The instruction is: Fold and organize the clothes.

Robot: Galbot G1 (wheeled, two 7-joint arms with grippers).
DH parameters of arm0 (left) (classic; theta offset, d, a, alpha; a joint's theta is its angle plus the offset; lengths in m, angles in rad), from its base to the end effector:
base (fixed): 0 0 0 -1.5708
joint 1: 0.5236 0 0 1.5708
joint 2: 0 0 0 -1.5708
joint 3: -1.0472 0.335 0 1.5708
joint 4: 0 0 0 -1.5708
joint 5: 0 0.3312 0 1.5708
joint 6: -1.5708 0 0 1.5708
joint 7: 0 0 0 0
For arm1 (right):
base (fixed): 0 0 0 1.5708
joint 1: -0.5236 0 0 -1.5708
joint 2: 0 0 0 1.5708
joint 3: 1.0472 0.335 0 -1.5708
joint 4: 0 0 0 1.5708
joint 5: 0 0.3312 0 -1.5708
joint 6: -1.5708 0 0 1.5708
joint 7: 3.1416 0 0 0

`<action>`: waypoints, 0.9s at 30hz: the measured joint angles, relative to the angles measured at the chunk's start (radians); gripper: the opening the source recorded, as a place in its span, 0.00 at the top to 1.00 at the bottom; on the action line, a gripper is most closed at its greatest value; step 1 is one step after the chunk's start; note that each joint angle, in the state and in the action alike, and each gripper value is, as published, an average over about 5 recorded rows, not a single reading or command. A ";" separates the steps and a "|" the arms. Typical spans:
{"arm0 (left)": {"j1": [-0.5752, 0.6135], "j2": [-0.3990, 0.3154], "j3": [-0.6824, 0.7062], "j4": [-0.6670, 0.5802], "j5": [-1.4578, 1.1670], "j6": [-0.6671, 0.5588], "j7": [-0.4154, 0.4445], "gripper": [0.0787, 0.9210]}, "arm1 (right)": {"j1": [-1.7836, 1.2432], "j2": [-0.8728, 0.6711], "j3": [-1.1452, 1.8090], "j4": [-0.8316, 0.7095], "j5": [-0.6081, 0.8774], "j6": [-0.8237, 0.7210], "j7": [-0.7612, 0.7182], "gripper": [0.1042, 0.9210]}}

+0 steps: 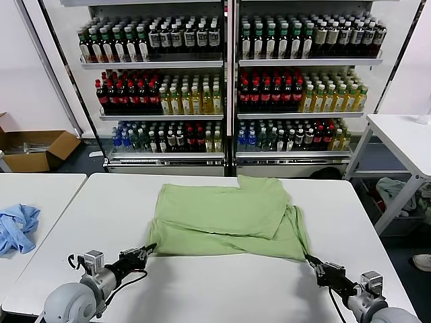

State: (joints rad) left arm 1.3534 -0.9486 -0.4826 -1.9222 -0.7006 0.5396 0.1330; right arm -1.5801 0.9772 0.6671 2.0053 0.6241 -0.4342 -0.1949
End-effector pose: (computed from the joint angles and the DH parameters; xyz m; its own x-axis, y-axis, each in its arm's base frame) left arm 0.2399 0.1184 -0.2720 -0.7633 0.3833 0.5200 0.3297 0.9234 -0.1965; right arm 0.1860 -0.1450 -0.2700 -0.8145 -0.3171 0.4858 -0.2879 0.9479 0.1360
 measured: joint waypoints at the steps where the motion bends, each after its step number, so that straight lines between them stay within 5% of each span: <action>1: 0.001 0.000 0.000 -0.001 0.000 0.000 0.001 0.98 | 0.000 0.001 -0.001 0.003 0.002 0.000 0.001 0.83; 17: 0.006 -0.005 0.000 -0.013 0.002 -0.006 0.011 0.98 | 0.039 0.016 -0.042 -0.006 -0.010 -0.005 0.007 0.30; 27: 0.011 -0.003 -0.004 -0.015 0.002 -0.008 0.017 0.98 | 0.082 0.021 -0.082 -0.042 -0.027 0.007 0.008 0.60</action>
State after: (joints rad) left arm 1.3647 -0.9514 -0.4867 -1.9367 -0.6984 0.5318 0.1503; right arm -1.4985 0.9986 0.5846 1.9631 0.5975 -0.4275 -0.1872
